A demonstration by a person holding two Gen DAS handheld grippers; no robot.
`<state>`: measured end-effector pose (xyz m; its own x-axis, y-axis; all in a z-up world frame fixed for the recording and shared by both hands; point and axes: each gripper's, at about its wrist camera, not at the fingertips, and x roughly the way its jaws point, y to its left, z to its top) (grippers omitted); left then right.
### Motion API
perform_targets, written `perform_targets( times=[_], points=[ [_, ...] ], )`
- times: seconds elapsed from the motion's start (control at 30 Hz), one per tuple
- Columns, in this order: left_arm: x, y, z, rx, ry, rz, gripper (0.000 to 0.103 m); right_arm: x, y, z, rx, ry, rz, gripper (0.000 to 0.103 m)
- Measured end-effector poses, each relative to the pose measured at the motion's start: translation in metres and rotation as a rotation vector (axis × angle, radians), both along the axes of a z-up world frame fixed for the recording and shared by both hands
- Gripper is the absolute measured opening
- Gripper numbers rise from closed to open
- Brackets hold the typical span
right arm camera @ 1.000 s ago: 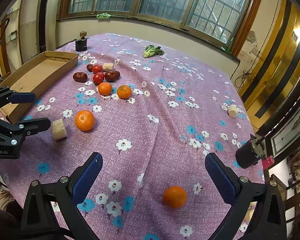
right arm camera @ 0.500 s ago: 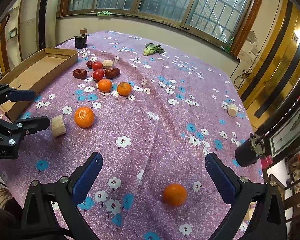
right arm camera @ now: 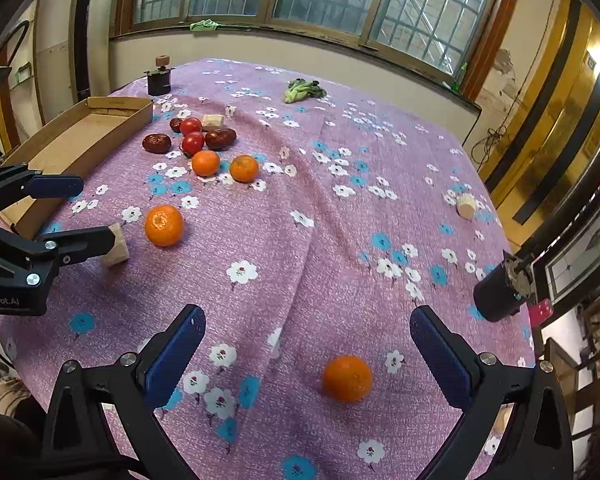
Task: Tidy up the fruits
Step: 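Grasp the beige cube with the left gripper while the right gripper grasps an orange, then carry the beige cube and the orange in both grippers over the cardboard tray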
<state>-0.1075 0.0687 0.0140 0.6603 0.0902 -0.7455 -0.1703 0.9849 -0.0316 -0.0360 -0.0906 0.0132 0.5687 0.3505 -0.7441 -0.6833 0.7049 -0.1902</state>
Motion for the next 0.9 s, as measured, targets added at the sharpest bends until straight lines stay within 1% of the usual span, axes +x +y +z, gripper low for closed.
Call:
perform_targets(
  times=[0.17,0.23,0.33,0.4,0.43,0.47,0.5,0.53,0.57,0.6,0.63,0.67,0.7,0.73,0.77,0.9],
  points=[
    [0.004,-0.001,-0.014,0.013,0.037,-0.005,0.081,0.010,-0.018,-0.005,0.048,0.071,-0.015,0.103],
    [0.004,0.001,-0.020,0.014,0.051,-0.005,0.081,0.017,-0.026,-0.012,0.064,0.108,-0.024,0.102],
    [0.006,0.003,-0.025,0.002,0.060,-0.013,0.081,0.027,-0.033,-0.023,0.077,0.167,-0.033,0.093],
    [0.009,0.003,-0.028,0.002,0.060,-0.022,0.081,0.033,-0.036,-0.030,0.088,0.199,-0.039,0.081],
    [0.010,0.003,-0.030,0.005,0.064,-0.025,0.081,0.036,-0.037,-0.034,0.089,0.214,-0.038,0.078],
    [0.012,0.002,-0.032,0.007,0.065,-0.030,0.078,0.038,-0.038,-0.038,0.085,0.225,-0.037,0.072],
    [0.013,0.001,-0.033,0.007,0.070,-0.037,0.071,0.039,-0.038,-0.042,0.079,0.233,-0.039,0.067],
    [0.014,0.001,-0.036,0.005,0.079,-0.043,0.068,0.040,-0.040,-0.047,0.068,0.242,-0.044,0.064],
    [0.015,0.001,-0.039,-0.001,0.089,-0.048,0.061,0.041,-0.042,-0.052,0.063,0.251,-0.049,0.058],
    [0.017,0.001,-0.042,-0.011,0.101,-0.055,0.050,0.043,-0.043,-0.054,0.060,0.255,-0.055,0.052],
    [0.017,0.001,-0.042,-0.005,0.098,-0.055,0.047,0.042,-0.045,-0.054,0.063,0.240,-0.056,0.049],
    [0.016,0.001,-0.041,-0.013,0.089,-0.066,0.039,0.042,-0.046,-0.054,0.058,0.235,-0.061,0.044],
    [0.016,0.001,-0.041,-0.022,0.088,-0.073,0.033,0.043,-0.047,-0.054,0.058,0.234,-0.061,0.039],
    [0.016,0.001,-0.040,-0.019,0.086,-0.070,0.030,0.043,-0.048,-0.054,0.065,0.240,-0.061,0.035],
    [0.016,0.001,-0.041,-0.025,0.086,-0.071,0.030,0.043,-0.049,-0.053,0.074,0.244,-0.069,0.034],
    [0.012,0.003,-0.040,-0.033,0.079,-0.066,0.030,0.040,-0.048,-0.040,0.118,0.241,-0.060,0.034]
  ],
)
